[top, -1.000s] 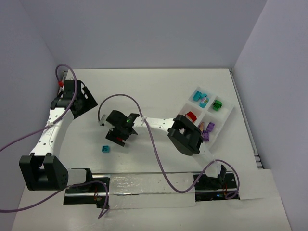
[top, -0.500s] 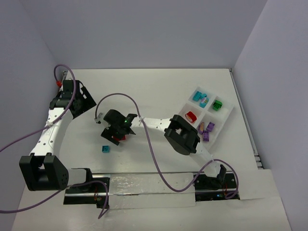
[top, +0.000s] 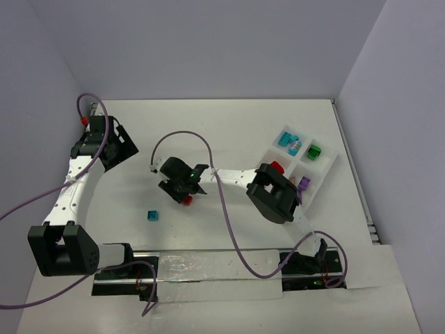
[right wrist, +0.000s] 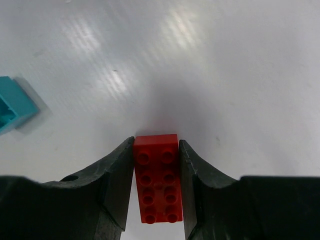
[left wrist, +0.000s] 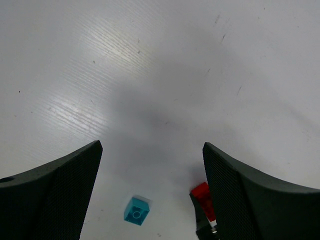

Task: Sort the legos into containers by color

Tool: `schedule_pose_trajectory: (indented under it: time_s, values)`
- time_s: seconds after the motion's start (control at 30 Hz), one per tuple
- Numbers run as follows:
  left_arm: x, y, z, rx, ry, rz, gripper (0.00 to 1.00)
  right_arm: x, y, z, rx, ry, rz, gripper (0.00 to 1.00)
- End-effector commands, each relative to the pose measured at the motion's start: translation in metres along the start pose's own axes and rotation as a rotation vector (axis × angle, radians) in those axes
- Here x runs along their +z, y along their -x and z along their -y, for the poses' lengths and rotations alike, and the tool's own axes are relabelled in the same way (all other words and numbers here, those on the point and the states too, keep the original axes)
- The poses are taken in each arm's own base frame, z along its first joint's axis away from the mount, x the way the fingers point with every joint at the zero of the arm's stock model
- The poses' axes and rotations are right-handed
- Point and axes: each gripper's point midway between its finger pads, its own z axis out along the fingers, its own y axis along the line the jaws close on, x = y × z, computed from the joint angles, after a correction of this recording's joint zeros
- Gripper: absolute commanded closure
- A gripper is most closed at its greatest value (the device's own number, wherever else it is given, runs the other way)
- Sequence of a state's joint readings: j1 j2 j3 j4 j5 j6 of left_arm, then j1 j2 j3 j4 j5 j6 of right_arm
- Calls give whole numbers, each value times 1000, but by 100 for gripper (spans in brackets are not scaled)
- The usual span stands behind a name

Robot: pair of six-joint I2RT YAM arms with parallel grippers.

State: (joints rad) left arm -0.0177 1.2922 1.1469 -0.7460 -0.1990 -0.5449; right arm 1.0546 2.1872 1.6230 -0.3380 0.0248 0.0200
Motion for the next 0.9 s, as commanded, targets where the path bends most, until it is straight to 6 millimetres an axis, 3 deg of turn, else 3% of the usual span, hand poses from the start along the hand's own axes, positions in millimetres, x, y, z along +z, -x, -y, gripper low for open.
schedule_pose_trajectory:
  time_s: [0.0,0.17,0.33,0.5,0.73,0.87]
  values:
    - [-12,16,8,-10,-49,52,11,-42,35,42,151,-90,107,97]
    - [-12,16,9,-11,-54,53,11,-66,17,109,438,-221,105,96]
    - [-10,16,10,-14,-61,49,11,-77,-23,173,710,-378,78,93]
    - [-10,14,11,-19,-66,43,11,-53,-45,184,810,-402,30,90]
    - [-12,15,8,-15,-51,50,11,-39,-59,185,836,-423,-11,81]
    - [-12,16,8,-15,-50,53,11,-38,-67,183,834,-430,-26,62]
